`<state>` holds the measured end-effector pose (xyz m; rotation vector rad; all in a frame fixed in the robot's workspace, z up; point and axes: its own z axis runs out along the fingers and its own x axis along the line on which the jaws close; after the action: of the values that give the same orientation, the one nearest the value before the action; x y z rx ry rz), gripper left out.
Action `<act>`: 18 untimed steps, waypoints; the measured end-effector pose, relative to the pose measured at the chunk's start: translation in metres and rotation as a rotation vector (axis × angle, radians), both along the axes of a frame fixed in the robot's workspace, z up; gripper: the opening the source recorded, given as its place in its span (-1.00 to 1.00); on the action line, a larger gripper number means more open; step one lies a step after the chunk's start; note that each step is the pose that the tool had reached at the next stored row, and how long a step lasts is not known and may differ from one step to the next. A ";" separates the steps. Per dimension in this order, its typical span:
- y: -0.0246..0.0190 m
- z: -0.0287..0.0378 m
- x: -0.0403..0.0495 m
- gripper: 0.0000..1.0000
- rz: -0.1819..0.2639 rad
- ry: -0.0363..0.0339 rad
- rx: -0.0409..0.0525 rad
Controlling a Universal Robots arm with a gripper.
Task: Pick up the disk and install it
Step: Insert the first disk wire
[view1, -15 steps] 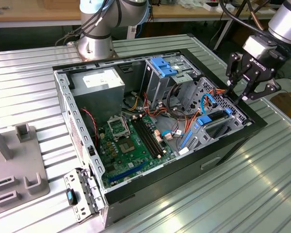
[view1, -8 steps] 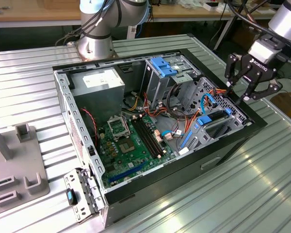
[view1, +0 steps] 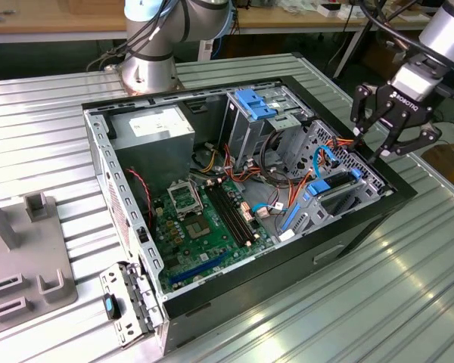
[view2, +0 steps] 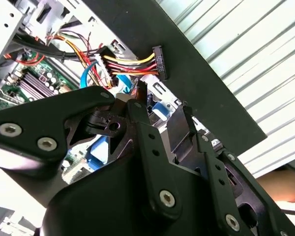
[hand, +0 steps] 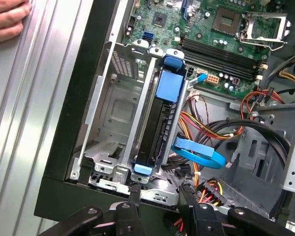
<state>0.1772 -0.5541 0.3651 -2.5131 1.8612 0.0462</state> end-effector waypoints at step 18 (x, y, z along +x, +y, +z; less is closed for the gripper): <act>0.0049 0.0000 0.0101 -0.79 0.040 0.0000 0.0007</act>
<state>0.1873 -0.5493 0.3651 -2.5500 1.8102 0.0473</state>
